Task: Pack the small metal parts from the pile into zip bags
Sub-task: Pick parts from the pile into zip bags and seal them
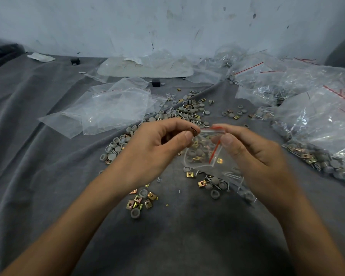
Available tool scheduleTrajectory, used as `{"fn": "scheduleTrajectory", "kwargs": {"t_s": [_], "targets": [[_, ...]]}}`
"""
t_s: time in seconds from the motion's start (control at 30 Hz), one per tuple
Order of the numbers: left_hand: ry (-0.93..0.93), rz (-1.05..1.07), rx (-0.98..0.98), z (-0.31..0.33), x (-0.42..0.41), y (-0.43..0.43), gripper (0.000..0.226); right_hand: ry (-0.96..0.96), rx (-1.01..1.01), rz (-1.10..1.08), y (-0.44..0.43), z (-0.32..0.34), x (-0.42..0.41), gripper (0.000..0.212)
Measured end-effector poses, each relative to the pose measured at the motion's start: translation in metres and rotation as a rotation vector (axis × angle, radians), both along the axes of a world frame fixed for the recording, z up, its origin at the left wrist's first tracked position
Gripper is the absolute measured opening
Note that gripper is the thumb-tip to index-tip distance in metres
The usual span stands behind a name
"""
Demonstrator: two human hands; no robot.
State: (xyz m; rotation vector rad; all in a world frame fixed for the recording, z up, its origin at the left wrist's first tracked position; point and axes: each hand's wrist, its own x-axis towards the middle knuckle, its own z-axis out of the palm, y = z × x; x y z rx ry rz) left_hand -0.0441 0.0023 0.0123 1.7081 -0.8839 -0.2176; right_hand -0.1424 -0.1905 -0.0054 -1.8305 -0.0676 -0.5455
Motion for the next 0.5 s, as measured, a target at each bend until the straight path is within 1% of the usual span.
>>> {"fn": "scheduleTrajectory", "kwargs": {"t_s": [0.3,0.37,0.5], "targets": [[-0.010,-0.010,0.047,-0.0049,0.0017,0.0003,0.013,0.005,0.019,0.006,0.0010,0.0011,-0.0012,0.024],[-0.050,0.011,0.079,-0.0044,0.0017,0.0003,0.011,0.010,0.028,0.009,0.0011,0.0009,-0.0015,0.025],[-0.123,0.091,0.128,-0.0072,0.0008,-0.0008,0.024,0.024,0.020,0.015,0.0017,0.0008,-0.0025,0.028]]}}
